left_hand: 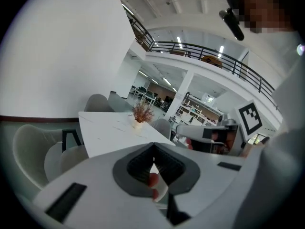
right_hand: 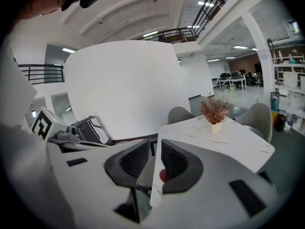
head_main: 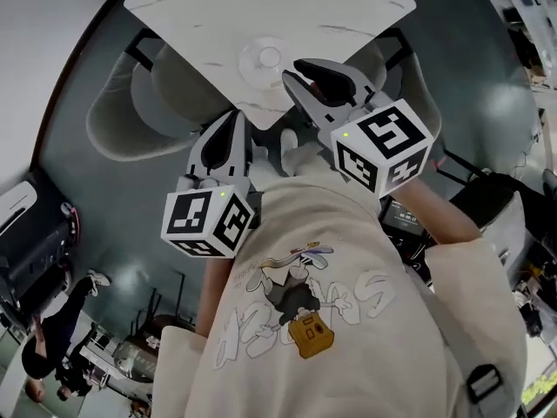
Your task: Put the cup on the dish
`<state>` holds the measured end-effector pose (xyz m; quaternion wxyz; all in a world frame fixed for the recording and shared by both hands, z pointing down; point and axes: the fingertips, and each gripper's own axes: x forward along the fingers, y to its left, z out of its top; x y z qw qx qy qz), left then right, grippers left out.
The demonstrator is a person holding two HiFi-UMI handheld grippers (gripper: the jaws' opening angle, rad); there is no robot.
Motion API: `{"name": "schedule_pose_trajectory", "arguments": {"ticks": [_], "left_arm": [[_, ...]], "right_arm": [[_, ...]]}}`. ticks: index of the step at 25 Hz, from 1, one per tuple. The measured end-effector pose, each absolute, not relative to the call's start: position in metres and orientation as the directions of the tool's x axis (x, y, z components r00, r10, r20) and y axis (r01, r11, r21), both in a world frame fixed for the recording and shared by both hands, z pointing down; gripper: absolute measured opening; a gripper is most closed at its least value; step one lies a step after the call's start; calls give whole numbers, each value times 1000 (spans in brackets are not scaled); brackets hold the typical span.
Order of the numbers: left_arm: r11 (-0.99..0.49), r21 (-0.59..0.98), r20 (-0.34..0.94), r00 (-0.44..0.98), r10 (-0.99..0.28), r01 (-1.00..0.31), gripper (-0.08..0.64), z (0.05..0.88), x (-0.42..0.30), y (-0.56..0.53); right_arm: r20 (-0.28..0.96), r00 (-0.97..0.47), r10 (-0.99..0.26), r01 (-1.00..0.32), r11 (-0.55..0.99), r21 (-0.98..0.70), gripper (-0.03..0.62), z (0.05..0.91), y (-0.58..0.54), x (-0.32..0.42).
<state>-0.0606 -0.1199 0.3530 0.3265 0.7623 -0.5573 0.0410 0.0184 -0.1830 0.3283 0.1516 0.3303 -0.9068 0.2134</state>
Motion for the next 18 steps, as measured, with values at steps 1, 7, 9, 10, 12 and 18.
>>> {"name": "schedule_pose_trajectory", "arguments": {"ticks": [1, 7, 9, 10, 12, 18], "left_arm": [[-168, 457, 411, 375, -831, -873, 3, 346, -60, -119], [-220, 444, 361, 398, -844, -869, 3, 319, -50, -112], [-227, 448, 362, 408, -838, -865, 3, 321, -46, -110], [-230, 452, 364, 413, -835, -862, 3, 323, -43, -109], [-236, 457, 371, 425, -826, -857, 3, 328, -38, -106], [-247, 459, 380, 440, -814, -853, 3, 334, -30, -104]], "right_arm": [[411, -738, -535, -661, 696, -281, 86, 323, -181, 21], [398, -729, -557, -671, 698, -251, 5, 317, -164, 32], [398, -722, -566, -680, 689, -251, 6, 320, -162, 35], [399, -719, -570, -683, 686, -251, 5, 321, -163, 36], [399, -717, -572, -686, 683, -252, 5, 322, -165, 38], [406, -718, -565, -686, 674, -275, 5, 322, -169, 46]]}}
